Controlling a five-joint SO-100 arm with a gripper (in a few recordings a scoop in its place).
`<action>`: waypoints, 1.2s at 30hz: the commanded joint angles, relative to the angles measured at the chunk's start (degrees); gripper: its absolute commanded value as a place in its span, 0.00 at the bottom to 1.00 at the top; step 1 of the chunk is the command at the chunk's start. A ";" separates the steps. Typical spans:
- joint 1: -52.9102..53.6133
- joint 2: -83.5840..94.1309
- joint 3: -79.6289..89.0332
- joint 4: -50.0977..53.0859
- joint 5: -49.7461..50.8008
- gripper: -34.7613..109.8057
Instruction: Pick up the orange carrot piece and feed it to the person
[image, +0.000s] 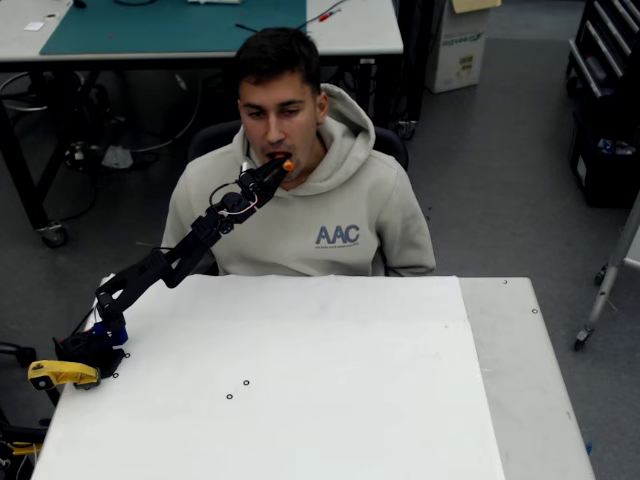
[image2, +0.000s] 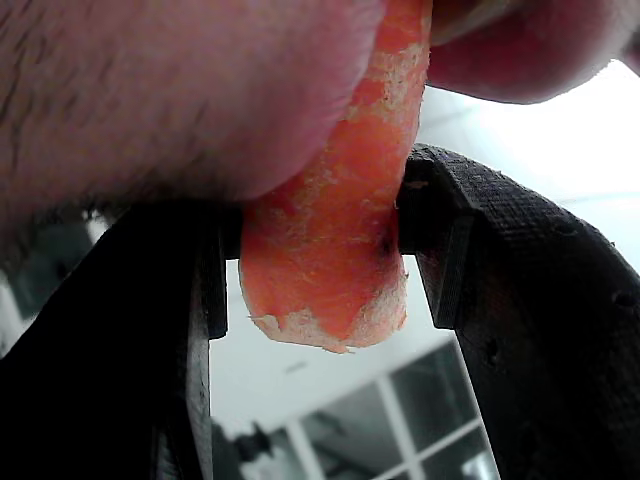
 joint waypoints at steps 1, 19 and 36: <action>-0.09 2.99 -3.34 0.18 -0.44 0.22; -0.09 3.43 -3.43 -0.53 0.44 0.35; 5.27 3.16 -3.34 -0.09 0.44 0.40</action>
